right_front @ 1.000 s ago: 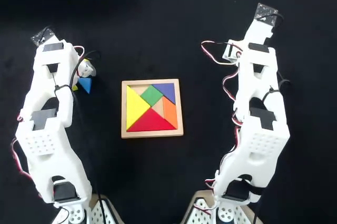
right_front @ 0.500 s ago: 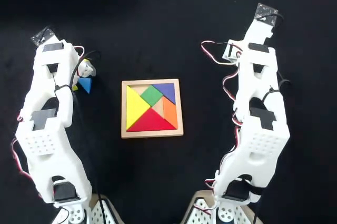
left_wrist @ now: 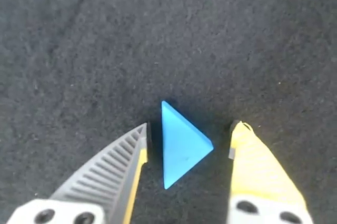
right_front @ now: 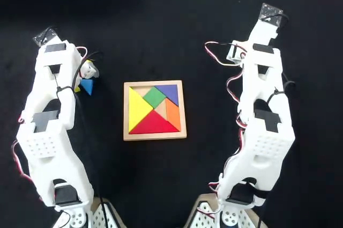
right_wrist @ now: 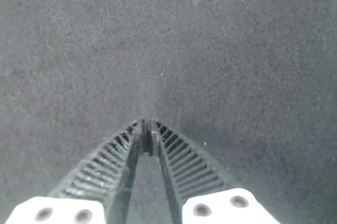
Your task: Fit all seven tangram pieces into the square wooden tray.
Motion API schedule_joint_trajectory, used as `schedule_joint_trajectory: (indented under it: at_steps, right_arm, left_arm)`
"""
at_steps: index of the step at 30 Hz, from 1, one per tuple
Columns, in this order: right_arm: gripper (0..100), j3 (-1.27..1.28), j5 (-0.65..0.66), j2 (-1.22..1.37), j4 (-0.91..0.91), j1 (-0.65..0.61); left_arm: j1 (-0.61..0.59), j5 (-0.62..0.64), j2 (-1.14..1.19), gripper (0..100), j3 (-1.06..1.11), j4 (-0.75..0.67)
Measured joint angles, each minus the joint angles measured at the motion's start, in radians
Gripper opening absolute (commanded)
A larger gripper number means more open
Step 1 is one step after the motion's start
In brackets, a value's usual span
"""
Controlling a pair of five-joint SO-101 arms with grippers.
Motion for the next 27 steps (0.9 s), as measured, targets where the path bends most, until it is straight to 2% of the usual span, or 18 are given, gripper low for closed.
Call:
schedule_joint_trajectory:
  at_steps: [4,27]
  right_arm:
    - [1.5,0.0,0.0,0.0,0.0,0.0]
    - [1.5,0.0,0.0,0.0,0.0,0.0]
  left_arm:
    - [0.0,0.0,0.0,19,0.0,0.0]
    - [0.0,0.005,0.0,20,0.0,0.0]
